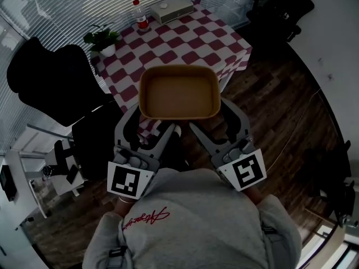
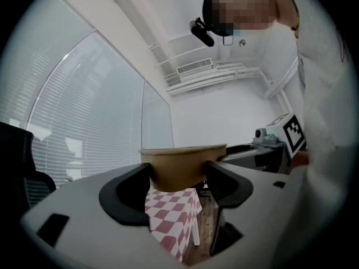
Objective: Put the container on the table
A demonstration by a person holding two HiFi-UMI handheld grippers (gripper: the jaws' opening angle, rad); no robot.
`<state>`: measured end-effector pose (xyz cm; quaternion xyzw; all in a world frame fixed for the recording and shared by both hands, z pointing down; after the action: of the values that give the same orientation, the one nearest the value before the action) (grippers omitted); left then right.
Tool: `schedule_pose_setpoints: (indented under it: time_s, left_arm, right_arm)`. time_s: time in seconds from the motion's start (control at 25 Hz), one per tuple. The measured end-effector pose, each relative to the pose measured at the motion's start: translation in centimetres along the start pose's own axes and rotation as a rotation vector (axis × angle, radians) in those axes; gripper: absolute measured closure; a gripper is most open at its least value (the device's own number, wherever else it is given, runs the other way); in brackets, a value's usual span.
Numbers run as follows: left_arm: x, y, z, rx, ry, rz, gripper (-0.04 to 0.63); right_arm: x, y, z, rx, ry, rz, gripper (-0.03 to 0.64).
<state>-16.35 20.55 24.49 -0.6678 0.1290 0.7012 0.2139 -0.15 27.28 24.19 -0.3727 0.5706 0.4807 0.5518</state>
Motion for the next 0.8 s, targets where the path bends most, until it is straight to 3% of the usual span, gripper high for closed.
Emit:
schedule_pose_setpoints:
  time_s: [0.8]
  left_arm:
    - [-0.6,3.5,-5.5,-0.027,-0.015,-0.015,0.275]
  right_arm:
    - [-0.7,-4.3,-4.2,-0.028,-0.006,0.026,0.31]
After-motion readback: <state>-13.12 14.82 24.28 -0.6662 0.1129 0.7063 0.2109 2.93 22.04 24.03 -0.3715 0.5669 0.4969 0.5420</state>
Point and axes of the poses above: the fingertips, and each gripper's own axes: z backward along the fingers, y to its left, x out of its top, the point moved 7 cm from there along z, backward along the fingers, and after that the axes turned 2 degrees about -x, right-handed, at the moved point
